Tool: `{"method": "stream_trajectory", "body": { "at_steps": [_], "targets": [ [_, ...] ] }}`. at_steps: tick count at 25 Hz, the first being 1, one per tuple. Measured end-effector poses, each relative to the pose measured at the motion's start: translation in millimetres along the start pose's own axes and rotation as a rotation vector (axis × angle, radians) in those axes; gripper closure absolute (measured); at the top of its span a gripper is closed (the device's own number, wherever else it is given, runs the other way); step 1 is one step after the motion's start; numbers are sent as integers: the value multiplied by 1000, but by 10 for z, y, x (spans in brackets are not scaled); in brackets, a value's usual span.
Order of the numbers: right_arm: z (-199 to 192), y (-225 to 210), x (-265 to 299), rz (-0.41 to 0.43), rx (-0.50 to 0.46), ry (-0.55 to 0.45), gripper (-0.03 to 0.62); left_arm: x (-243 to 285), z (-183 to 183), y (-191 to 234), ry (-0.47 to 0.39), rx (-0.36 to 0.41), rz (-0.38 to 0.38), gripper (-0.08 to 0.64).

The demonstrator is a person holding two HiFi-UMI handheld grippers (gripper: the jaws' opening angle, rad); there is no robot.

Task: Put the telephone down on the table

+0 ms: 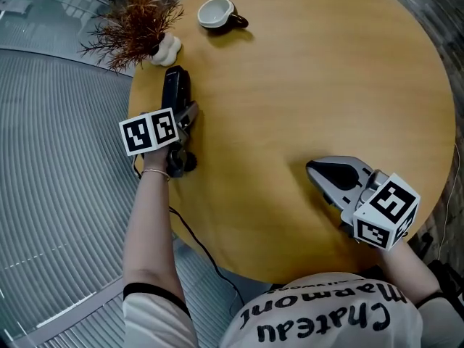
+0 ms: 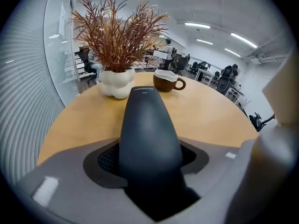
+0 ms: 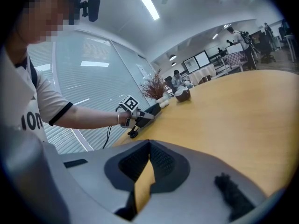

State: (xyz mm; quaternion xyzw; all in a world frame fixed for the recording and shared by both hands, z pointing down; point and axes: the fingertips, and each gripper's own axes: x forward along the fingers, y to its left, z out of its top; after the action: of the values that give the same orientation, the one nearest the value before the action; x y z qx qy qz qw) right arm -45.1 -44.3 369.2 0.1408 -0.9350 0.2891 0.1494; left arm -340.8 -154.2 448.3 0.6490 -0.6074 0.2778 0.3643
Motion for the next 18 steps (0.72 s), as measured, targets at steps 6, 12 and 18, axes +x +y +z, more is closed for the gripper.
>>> {"method": "stream_trajectory", "body": {
  "at_steps": [6,12,18],
  "targets": [
    [5,-27,-45,-29,6,-8,578,96,-26,40,19,-9,-14,257],
    [27,-24,-79,-35,10,-14,578,106,-31,10,31,2,-26,257],
    [13,-5,-61,-33,10,-15,578,133,-56,-29,59,37,-31,256]
  ]
}}
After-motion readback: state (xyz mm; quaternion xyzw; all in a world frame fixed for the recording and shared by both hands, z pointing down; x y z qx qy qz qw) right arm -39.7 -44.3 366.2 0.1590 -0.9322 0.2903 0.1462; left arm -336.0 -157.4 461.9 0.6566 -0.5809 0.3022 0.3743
